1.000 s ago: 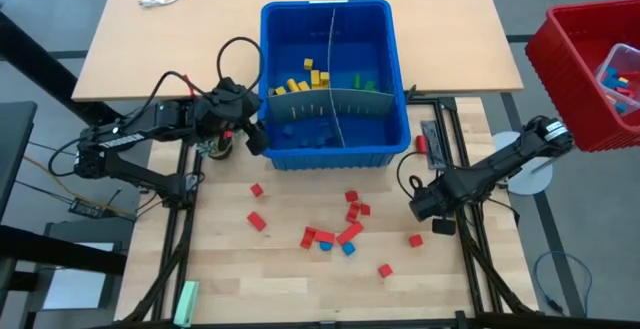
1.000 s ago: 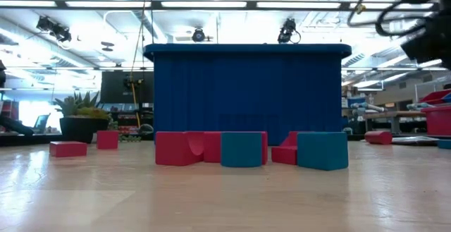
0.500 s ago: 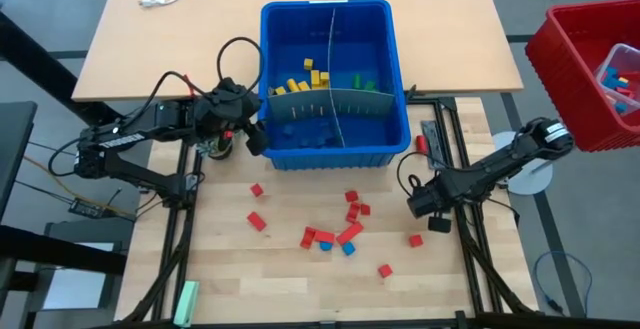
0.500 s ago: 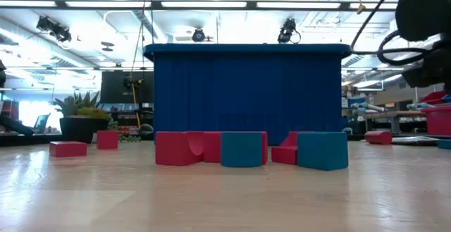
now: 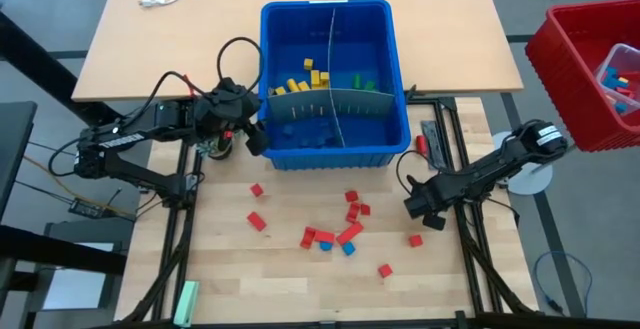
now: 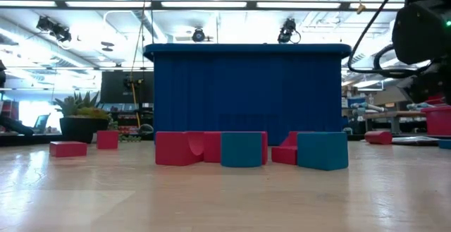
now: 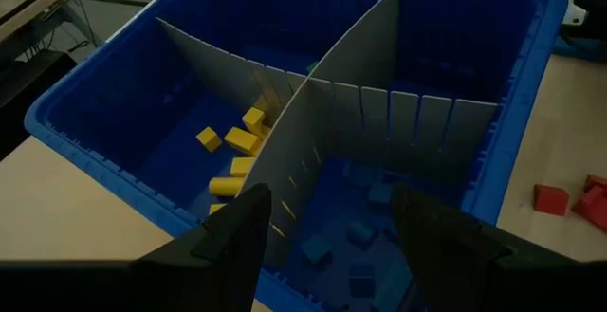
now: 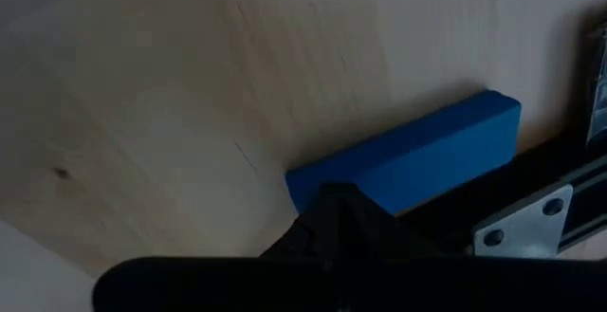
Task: Sort blocks
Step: Put the blue block with the other blue blocks into the blue bin
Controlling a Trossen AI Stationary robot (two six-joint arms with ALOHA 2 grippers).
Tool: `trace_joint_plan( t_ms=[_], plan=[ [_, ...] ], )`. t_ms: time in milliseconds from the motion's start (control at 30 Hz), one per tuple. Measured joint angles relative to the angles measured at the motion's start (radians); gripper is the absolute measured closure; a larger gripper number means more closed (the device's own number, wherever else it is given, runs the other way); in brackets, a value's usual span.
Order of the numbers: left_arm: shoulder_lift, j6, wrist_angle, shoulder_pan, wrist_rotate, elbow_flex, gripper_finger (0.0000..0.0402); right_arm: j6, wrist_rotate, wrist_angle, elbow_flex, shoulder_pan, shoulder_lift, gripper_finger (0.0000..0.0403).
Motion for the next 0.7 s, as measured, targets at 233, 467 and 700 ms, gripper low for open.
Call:
trace_joint_plan(
  t_ms=[233, 467, 700],
  plan=[
    [0.0, 0.001, 0.0, 0.0, 0.0, 0.0, 0.0169, -0.074, -0.024, 0.064, 0.044, 0.028, -0.054, 0.0403],
    [0.0, -0.001, 0.001, 0.0, 0.0, 0.0, 0.0169, -0.115, -0.11, 0.28, 0.069, 0.075, -0.097, 0.0403],
    [0.0, -0.001, 0.001, 0.0, 0.0, 0.0, 0.0169, 0.033, 0.016, 0.125, 0.136, 0.067, -0.102, 0.0403]
  ],
)
